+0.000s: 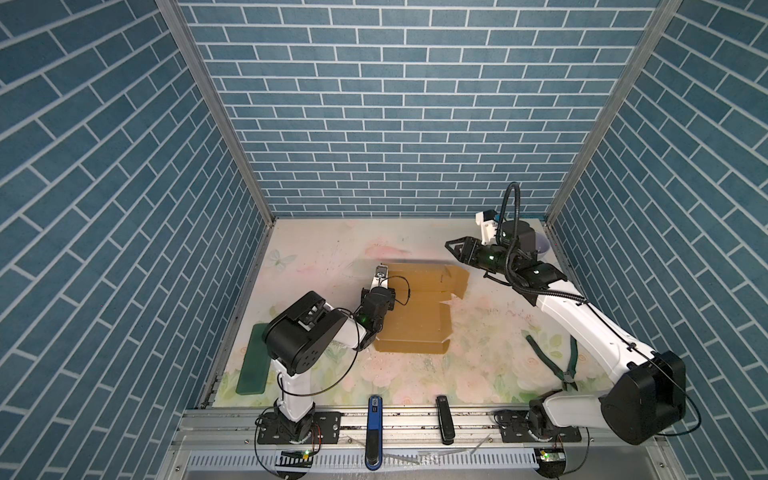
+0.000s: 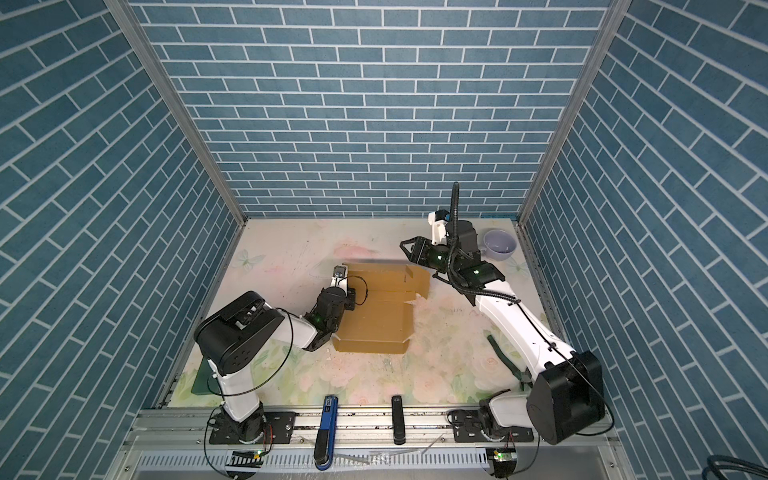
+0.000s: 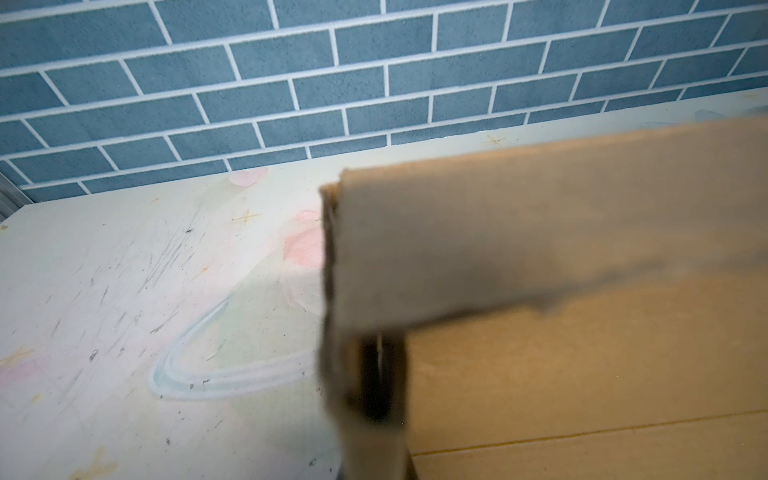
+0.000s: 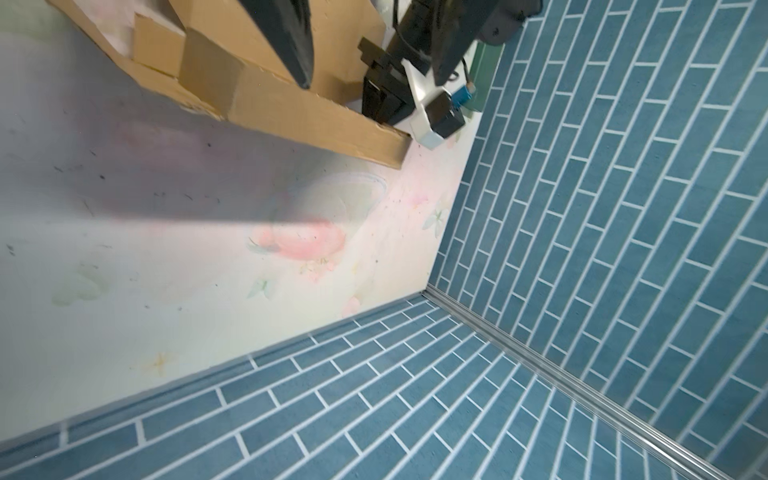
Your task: Fold the paper box
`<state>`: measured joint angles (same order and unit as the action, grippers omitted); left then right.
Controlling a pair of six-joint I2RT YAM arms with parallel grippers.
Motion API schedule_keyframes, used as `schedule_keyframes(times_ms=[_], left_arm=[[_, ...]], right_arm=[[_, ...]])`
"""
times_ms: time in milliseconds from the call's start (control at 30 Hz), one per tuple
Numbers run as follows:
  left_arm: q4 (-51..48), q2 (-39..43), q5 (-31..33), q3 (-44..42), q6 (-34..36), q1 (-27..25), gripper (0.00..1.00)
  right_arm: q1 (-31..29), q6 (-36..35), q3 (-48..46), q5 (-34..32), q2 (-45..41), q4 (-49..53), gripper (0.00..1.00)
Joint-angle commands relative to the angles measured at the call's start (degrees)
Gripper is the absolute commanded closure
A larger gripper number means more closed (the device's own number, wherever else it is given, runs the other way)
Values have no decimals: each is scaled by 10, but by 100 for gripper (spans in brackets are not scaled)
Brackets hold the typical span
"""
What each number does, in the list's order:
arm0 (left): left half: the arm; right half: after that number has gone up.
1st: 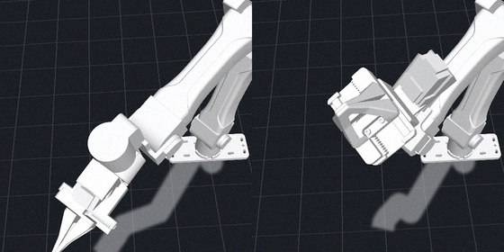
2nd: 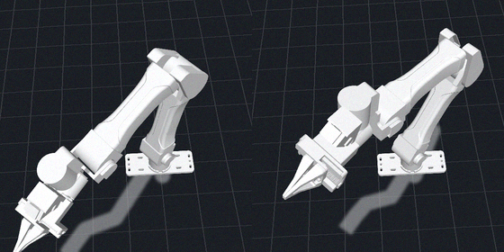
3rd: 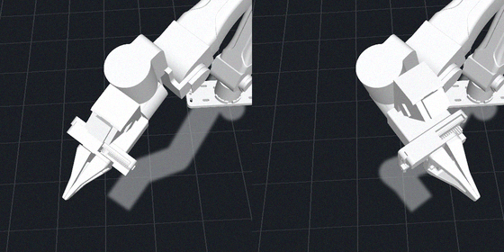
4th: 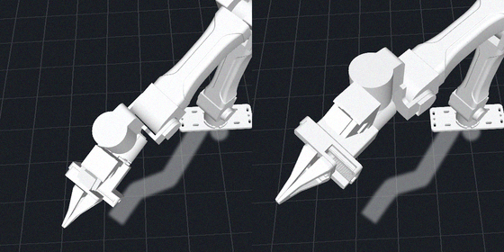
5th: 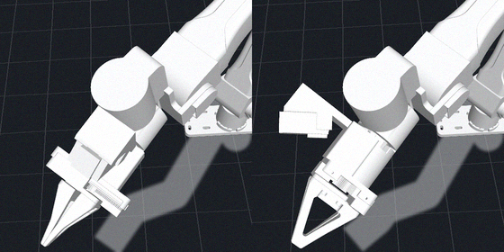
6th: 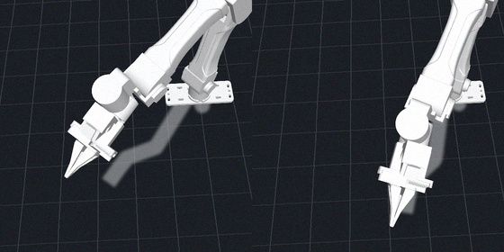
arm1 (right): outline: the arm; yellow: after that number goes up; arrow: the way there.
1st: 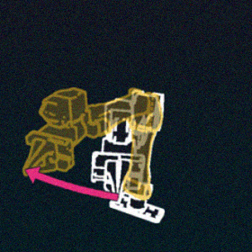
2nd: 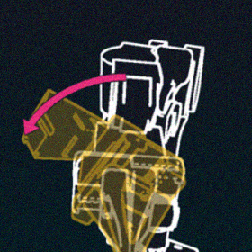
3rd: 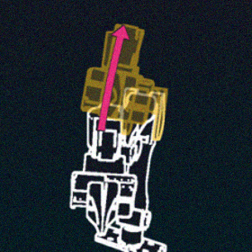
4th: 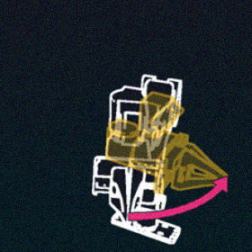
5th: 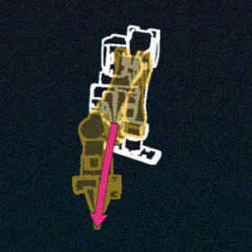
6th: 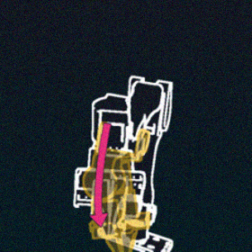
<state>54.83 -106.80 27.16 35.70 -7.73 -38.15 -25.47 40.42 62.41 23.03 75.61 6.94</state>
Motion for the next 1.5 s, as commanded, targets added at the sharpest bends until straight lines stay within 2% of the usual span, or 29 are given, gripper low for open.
schedule_keyframes(times_ms=[0, 167, 267, 367, 633, 1067, 1233, 1467], left_arm=[[2, -6, 9, -7, -1, 4, 100], [-3, -5, 8, -4, -1, 4, 100], [-4, -6, 7, -4, -1, 4, 100], [-1, -8, 4, -4, 0, 4, 100], [5, -9, 2, -7, 0, 4, 100], [7, -9, 0, -7, 0, 3, 100], [9, -9, -1, -8, -1, 4, 100], [5, -11, 2, -5, -6, 3, 100]], right_arm=[[-1, -8, -71, -25, -15, 52, 53], [-7, 11, -151, -23, -33, 15, 52], [-17, -8, -177, -37, -28, 13, 47], [-21, -32, -174, -45, 1, 8, 43], [-25, -65, -146, -76, 94, -28, 41], [-25, -59, -135, -101, 178, -88, 39], [-25, -55, -136, -112, 190, -96, 40], [-47, -60, -146, -115, 148, -68, 40]])
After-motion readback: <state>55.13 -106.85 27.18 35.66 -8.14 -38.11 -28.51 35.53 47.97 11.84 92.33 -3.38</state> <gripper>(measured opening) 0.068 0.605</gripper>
